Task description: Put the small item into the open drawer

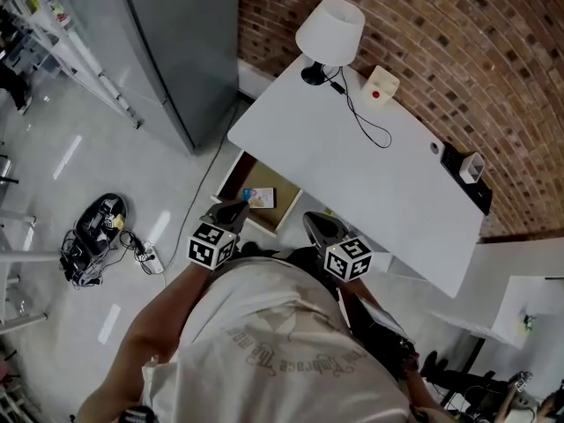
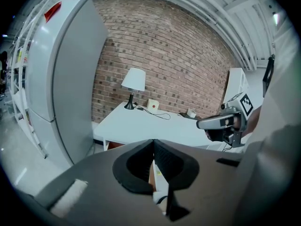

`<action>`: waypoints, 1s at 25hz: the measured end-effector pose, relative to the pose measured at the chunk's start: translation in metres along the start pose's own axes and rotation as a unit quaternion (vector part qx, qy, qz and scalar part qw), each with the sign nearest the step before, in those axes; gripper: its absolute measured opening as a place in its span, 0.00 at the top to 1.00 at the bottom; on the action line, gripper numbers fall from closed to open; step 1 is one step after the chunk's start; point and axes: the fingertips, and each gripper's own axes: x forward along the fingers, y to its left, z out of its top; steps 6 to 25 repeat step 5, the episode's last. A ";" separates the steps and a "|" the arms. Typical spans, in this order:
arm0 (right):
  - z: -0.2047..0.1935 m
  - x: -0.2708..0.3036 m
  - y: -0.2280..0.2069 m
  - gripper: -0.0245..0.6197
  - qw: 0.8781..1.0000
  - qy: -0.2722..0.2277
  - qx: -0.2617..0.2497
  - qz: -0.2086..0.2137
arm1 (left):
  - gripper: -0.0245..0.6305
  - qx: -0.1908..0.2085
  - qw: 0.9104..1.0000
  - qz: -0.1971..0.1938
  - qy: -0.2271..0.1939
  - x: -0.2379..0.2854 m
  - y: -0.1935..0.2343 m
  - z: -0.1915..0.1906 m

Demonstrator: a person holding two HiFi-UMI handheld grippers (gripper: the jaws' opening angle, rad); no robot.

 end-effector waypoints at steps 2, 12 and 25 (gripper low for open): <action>-0.004 0.011 0.022 0.95 1.000 0.000 -0.008 -0.003 | 0.95 0.000 1.000 -0.003 -0.008 -0.018 0.013 -0.008; -0.013 0.030 0.060 0.95 1.000 -0.005 -0.016 -0.002 | 0.95 0.006 1.000 -0.003 -0.017 -0.050 0.034 -0.021; -0.013 0.030 0.060 0.95 1.000 -0.005 -0.016 -0.002 | 0.95 0.006 1.000 -0.003 -0.017 -0.050 0.034 -0.021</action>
